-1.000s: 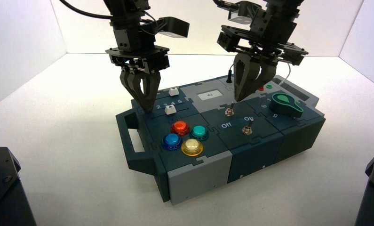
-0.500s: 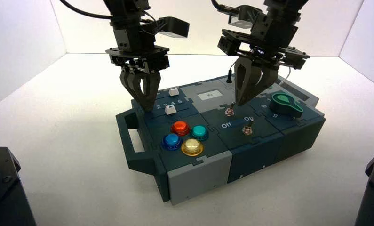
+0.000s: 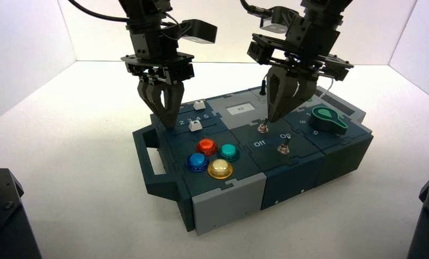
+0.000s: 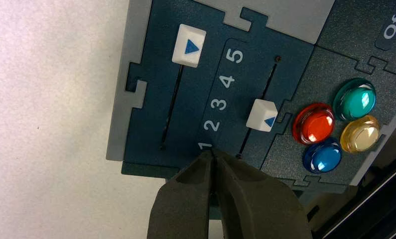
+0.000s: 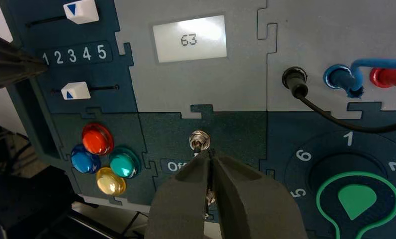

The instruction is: Flip the top switch off with the right gripper.

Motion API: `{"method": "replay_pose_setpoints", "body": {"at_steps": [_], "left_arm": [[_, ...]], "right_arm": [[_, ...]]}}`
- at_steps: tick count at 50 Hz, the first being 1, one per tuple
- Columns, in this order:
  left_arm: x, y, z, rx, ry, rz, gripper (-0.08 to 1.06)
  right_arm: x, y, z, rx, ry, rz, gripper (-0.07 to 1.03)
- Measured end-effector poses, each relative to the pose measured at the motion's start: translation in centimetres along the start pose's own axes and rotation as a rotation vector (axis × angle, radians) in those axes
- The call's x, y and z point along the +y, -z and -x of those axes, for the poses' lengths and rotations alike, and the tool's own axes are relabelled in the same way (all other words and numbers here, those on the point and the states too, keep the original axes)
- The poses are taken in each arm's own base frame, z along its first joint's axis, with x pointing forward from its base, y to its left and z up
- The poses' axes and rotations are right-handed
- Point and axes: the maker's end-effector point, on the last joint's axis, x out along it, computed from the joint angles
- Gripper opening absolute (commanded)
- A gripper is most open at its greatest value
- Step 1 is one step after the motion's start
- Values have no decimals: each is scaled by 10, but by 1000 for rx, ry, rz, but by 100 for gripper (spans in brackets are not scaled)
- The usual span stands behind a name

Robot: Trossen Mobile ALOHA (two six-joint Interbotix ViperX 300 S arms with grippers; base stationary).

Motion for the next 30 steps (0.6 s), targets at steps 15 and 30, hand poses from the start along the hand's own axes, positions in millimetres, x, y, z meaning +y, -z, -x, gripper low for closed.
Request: {"method": "replay_pose_setpoints", "body": {"at_steps": [15,30], "left_arm": [[0,0,0,-2,0,1,-3],[0,0,0,0,1,0,-3]], "right_arm": [[19,8,-6,14,-20,36,-2],[-15,10,-2,-7,33,1,-2]]}}
